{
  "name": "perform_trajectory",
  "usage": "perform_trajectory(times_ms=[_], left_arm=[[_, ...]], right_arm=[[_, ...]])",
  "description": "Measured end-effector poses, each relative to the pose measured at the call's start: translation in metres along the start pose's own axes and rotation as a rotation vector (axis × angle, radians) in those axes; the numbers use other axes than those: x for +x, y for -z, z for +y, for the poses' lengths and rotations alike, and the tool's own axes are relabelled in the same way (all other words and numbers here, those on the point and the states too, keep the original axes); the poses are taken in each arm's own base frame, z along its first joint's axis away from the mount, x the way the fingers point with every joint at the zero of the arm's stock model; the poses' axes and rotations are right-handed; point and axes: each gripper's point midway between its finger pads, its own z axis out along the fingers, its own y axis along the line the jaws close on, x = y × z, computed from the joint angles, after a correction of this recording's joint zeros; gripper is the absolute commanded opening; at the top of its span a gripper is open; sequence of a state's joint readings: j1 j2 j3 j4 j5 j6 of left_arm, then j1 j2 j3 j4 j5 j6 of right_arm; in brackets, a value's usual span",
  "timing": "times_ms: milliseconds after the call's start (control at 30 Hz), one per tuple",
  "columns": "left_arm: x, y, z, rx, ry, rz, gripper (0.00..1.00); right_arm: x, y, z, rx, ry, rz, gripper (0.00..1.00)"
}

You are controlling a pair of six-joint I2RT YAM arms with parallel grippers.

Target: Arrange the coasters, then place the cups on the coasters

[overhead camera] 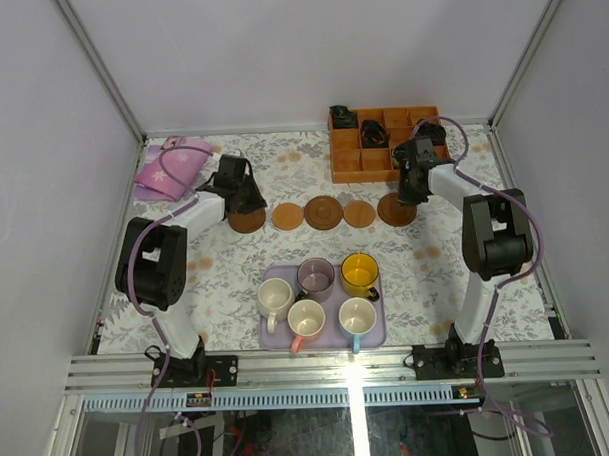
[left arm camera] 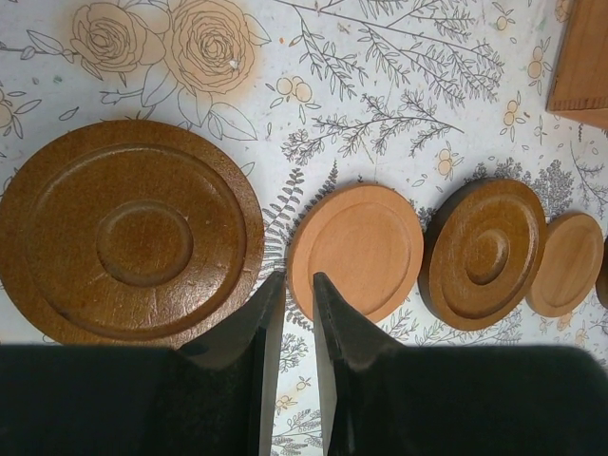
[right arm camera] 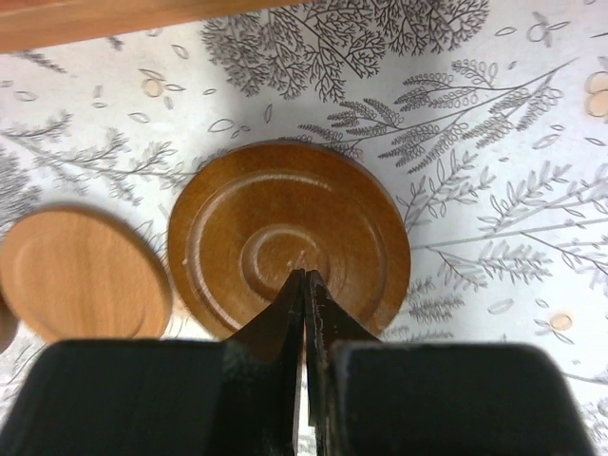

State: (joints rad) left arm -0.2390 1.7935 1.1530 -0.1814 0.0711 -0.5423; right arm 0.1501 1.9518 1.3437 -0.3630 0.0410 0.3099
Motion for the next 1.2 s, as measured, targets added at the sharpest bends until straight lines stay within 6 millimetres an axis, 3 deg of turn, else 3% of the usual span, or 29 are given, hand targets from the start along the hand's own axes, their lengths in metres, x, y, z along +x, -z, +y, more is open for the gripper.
perform_trajectory(times_ms=[233, 333, 500, 800, 1200], left_arm=[[0.004, -0.007, -0.004, 0.027, 0.0, 0.02, 0.16], [0.003, -0.011, -0.01, 0.059, -0.002, 0.021, 0.15], [0.005, -0.022, -0.021, 0.115, -0.007, 0.036, 0.14], [0.018, -0.03, -0.04, 0.177, -0.029, 0.071, 0.14], [0.019, -0.029, -0.044, 0.189, -0.033, 0.072, 0.14]], right_arm=[[-0.032, 0.054, 0.011, -0.062, 0.008, -0.133, 0.0], [-0.04, 0.064, 0.018, -0.093, 0.022, -0.166, 0.0], [-0.027, 0.054, 0.019, -0.106, 0.031, -0.128, 0.0], [0.013, 0.008, 0.015, -0.095, 0.031, 0.008, 0.0], [0.018, -0.003, 0.018, -0.112, 0.026, 0.025, 0.0]])
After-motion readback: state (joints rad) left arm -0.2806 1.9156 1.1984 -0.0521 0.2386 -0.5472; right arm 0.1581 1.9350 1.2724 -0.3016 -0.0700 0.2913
